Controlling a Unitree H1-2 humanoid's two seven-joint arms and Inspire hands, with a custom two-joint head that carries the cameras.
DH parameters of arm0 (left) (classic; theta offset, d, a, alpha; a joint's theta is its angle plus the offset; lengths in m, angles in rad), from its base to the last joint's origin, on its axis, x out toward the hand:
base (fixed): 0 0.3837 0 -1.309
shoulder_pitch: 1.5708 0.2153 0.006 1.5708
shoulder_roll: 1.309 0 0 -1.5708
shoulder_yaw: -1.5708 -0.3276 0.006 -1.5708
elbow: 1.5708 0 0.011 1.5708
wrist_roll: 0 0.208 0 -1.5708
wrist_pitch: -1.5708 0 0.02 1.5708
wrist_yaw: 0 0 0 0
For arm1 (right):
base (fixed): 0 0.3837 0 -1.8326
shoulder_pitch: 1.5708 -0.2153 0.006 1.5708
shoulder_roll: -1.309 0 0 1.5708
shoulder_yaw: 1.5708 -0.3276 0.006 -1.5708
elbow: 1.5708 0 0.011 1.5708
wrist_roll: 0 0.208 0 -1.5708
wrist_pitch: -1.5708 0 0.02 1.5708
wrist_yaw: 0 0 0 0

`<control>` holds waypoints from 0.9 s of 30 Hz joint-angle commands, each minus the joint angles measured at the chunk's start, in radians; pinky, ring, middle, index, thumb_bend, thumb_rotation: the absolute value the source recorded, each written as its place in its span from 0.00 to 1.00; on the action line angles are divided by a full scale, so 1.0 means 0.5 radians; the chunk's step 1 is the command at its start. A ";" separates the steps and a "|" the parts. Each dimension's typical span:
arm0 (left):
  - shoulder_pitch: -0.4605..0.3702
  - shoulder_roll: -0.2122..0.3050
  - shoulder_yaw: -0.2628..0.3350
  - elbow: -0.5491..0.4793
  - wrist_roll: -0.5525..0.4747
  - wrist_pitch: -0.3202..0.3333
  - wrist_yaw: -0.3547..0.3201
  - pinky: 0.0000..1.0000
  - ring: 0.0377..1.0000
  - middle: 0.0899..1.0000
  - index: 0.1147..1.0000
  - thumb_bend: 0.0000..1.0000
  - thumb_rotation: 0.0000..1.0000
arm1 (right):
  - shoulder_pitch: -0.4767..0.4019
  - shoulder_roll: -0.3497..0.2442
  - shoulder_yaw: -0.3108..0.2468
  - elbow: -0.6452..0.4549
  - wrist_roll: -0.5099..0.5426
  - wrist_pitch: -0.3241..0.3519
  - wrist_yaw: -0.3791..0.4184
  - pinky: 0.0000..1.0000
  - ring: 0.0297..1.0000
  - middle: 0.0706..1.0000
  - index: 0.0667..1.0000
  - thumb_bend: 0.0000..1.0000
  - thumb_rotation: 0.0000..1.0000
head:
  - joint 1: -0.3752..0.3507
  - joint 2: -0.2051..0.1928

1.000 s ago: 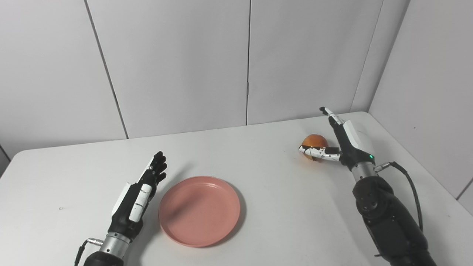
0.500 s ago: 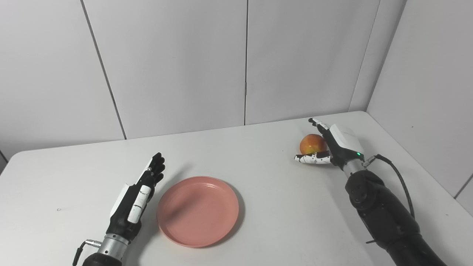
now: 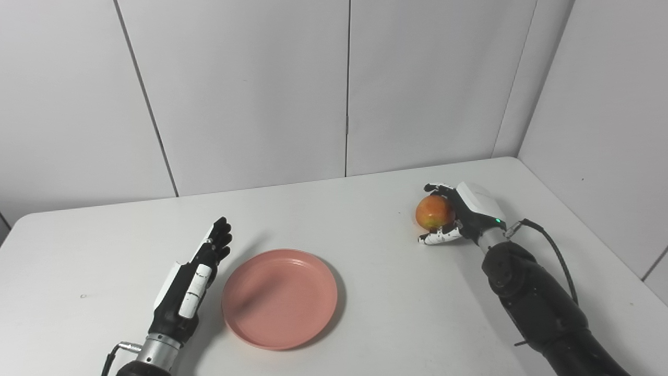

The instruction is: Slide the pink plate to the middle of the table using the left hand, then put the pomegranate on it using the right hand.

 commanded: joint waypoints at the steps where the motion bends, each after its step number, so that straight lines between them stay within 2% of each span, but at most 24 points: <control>1: 0.056 -0.003 -0.001 0.021 -0.022 0.005 0.016 0.98 0.99 1.00 1.00 0.69 1.00 | -0.065 -0.010 -0.045 -0.081 0.023 0.019 -0.086 0.45 0.53 0.63 0.68 0.73 0.01 | 0.002 0.003; 3: 0.057 -0.004 0.000 0.017 -0.026 0.013 0.014 0.99 0.99 1.00 1.00 0.69 1.00 | -0.055 0.000 -0.061 -0.091 0.028 0.002 -0.126 0.44 0.52 0.59 0.63 0.70 0.00 | 0.002 0.003; 5: 0.057 -0.005 0.001 0.016 -0.025 0.021 0.015 0.99 0.99 1.00 1.00 0.69 1.00 | -0.047 0.006 -0.071 -0.099 0.027 -0.012 -0.167 0.41 0.42 0.48 0.53 0.55 0.00 | 0.002 0.004; 7: 0.057 -0.005 0.001 0.014 -0.025 0.029 0.016 0.99 0.99 1.00 1.00 0.70 1.00 | -0.043 0.010 -0.075 -0.110 0.025 -0.006 -0.184 0.38 0.39 0.45 0.51 0.52 0.00 | 0.002 0.004; 9: 0.059 -0.007 0.002 0.010 -0.024 0.027 0.017 0.99 0.99 1.00 1.00 0.70 1.00 | -0.040 0.012 -0.078 -0.117 0.023 -0.009 -0.201 0.37 0.38 0.44 0.51 0.51 0.00 | 0.002 0.004; 13: 0.058 -0.008 0.000 0.014 -0.010 0.013 0.022 0.98 0.99 1.00 1.00 0.69 1.00 | -0.033 0.021 -0.085 -0.143 0.031 -0.033 -0.241 0.39 0.41 0.49 0.46 0.51 0.00 | 0.000 0.004; 19: 0.055 -0.010 0.001 0.021 -0.021 0.017 0.015 0.99 0.99 1.00 1.00 0.69 1.00 | -0.020 0.038 -0.099 -0.203 0.062 -0.074 -0.290 0.38 0.41 0.49 0.46 0.51 0.00 | 0.003 0.004; 23: 0.047 -0.013 0.000 0.043 -0.012 0.005 0.020 0.99 0.99 1.00 1.00 0.68 1.00 | -0.009 0.052 -0.109 -0.248 0.108 -0.150 -0.319 0.38 0.41 0.48 0.46 0.51 0.00 | 0.010 -0.005; 27: 0.050 -0.017 -0.001 0.030 -0.018 0.020 0.017 0.99 0.99 1.00 1.00 0.68 1.00 | 0.023 0.086 -0.095 -0.400 0.111 -0.150 -0.323 0.37 0.40 0.46 0.48 0.51 0.00 | 0.019 -0.002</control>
